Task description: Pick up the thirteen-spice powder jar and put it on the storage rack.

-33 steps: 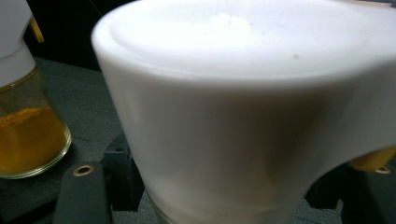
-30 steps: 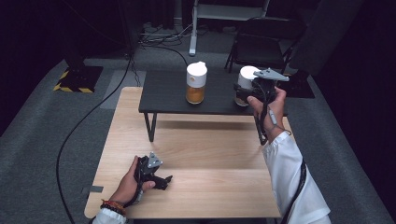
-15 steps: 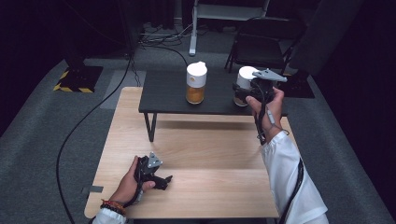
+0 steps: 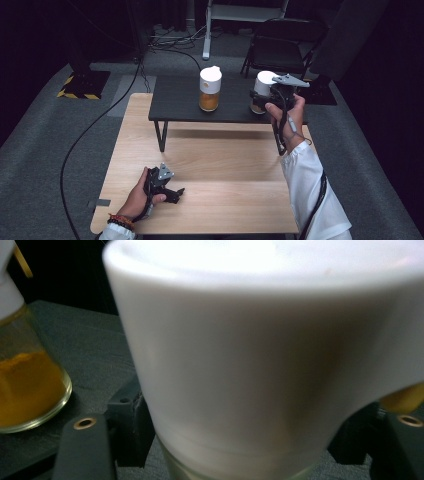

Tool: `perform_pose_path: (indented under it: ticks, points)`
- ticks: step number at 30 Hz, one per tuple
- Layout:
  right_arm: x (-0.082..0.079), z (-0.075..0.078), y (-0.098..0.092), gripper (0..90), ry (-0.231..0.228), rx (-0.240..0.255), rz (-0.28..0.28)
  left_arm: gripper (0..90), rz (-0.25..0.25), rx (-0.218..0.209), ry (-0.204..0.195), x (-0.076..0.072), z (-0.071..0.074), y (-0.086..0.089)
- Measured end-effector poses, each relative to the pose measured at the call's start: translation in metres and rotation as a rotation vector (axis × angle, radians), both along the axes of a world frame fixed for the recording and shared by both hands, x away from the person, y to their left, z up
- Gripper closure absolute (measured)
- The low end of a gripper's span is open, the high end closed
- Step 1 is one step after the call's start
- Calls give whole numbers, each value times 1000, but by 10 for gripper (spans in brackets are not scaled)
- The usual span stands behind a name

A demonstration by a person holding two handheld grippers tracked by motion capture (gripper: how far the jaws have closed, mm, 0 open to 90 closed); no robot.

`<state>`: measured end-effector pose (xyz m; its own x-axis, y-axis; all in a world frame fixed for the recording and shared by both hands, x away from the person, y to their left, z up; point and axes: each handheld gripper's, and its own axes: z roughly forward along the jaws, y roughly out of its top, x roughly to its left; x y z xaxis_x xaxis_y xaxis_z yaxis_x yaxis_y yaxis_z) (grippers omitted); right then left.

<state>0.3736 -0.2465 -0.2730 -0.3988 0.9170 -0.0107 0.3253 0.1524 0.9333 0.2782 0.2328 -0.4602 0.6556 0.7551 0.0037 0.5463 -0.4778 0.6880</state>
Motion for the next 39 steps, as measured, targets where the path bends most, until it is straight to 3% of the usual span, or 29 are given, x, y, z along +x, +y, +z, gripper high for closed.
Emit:
perform_pose_path:
  ticks: [12,16,19,22,32,39]
  points:
    - [4,-2,-2,248,28,-6,4,0,-1,0,0,0,0,0]
    - [5,-3,-1,170,36,-7,9,0,0,0,0,0,0,0]
    - [5,-4,2,51,38,-13,2,0,-1,-1,0,0,0,0]
    - [4,-4,2,22,35,-29,12,0,-1,0,-1,0,0,0]
    - [-8,-1,1,9,-13,-86,18,0,-1,0,0,0,0,0]
    - [-17,-4,-2,10,-27,-90,9,0,-1,-1,0,0,0,0]
